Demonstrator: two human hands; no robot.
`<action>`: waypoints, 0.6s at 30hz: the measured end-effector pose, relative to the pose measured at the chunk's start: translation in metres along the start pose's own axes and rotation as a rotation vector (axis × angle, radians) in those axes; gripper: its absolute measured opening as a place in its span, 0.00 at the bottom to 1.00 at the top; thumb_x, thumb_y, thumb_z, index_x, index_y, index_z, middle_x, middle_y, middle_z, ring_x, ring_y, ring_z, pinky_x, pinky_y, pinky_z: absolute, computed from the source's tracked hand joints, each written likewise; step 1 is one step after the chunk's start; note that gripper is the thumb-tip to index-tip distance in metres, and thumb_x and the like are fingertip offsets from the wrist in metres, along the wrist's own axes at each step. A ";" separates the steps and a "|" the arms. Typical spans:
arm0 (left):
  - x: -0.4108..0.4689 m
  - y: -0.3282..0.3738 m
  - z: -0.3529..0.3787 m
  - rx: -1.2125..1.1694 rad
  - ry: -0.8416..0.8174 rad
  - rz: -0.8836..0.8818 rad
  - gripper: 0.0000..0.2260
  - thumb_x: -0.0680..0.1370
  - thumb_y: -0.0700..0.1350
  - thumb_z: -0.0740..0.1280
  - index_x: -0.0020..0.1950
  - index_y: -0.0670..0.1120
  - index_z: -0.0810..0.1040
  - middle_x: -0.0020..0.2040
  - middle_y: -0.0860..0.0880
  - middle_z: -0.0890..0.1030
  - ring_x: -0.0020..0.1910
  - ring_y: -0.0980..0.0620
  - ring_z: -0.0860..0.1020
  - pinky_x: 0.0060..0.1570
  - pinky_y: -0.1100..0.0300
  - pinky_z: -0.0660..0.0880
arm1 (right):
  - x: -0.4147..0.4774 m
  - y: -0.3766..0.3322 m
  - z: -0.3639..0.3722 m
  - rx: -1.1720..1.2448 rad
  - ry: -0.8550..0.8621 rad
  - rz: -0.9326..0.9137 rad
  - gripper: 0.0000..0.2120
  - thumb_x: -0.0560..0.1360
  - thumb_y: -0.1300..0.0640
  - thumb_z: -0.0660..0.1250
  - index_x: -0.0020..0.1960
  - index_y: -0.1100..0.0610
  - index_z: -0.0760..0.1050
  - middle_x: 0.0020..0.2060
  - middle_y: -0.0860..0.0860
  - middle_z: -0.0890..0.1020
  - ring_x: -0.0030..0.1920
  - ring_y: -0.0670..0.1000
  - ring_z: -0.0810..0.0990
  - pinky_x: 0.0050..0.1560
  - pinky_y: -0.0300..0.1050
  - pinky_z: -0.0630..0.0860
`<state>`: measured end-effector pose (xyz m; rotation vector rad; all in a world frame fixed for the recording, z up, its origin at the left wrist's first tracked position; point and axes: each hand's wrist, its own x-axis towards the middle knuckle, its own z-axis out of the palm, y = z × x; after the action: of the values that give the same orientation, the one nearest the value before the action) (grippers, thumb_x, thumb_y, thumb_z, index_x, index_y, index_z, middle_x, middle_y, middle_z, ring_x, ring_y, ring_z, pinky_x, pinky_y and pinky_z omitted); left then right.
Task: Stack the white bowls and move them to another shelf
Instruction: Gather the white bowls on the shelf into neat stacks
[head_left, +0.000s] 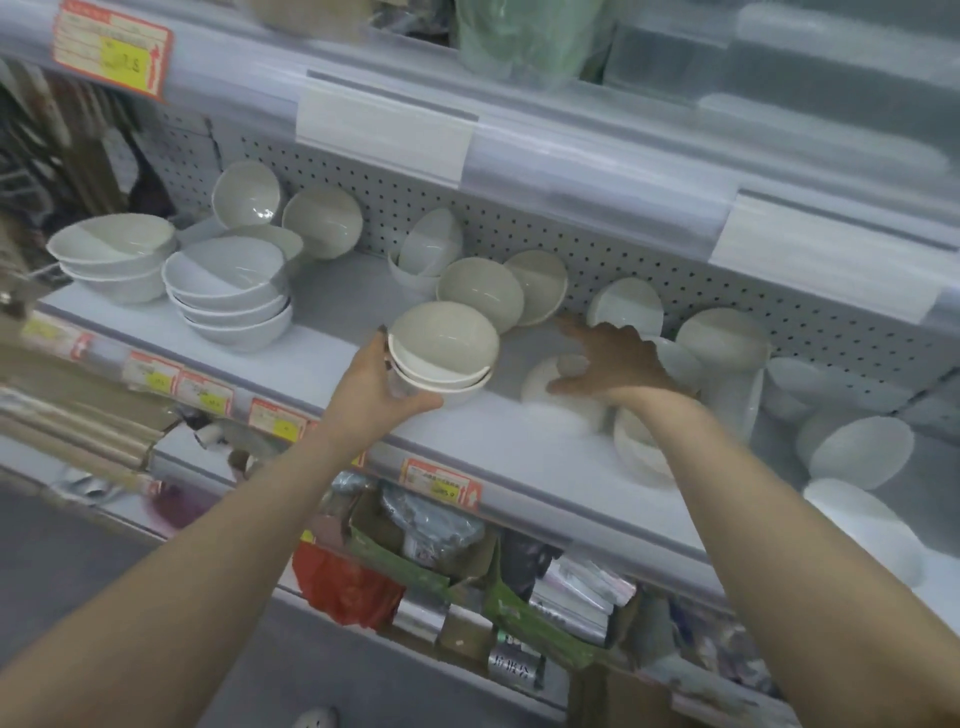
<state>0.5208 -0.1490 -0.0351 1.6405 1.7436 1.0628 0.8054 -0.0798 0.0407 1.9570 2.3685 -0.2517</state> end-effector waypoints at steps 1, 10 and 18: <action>-0.003 0.000 0.002 0.020 0.017 -0.035 0.42 0.66 0.53 0.81 0.73 0.45 0.64 0.67 0.47 0.74 0.63 0.46 0.74 0.61 0.52 0.74 | 0.000 0.005 0.000 -0.050 -0.058 -0.036 0.46 0.65 0.36 0.74 0.77 0.42 0.57 0.69 0.52 0.70 0.67 0.60 0.68 0.63 0.56 0.68; -0.035 0.009 0.020 0.205 -0.002 -0.171 0.41 0.70 0.54 0.78 0.75 0.41 0.62 0.70 0.43 0.73 0.68 0.43 0.72 0.64 0.50 0.70 | 0.019 0.005 0.015 -0.219 -0.245 -0.255 0.59 0.56 0.42 0.81 0.78 0.43 0.50 0.72 0.52 0.64 0.67 0.60 0.68 0.64 0.56 0.70; -0.033 0.010 0.013 0.304 0.095 -0.159 0.21 0.70 0.56 0.77 0.51 0.45 0.74 0.48 0.47 0.76 0.51 0.45 0.76 0.51 0.51 0.74 | 0.022 0.010 0.020 -0.064 -0.116 -0.222 0.59 0.54 0.39 0.79 0.76 0.40 0.49 0.66 0.53 0.66 0.63 0.61 0.70 0.59 0.57 0.73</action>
<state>0.5416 -0.1794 -0.0393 1.6120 2.1450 0.8467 0.8097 -0.0600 0.0169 1.6057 2.4840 -0.2870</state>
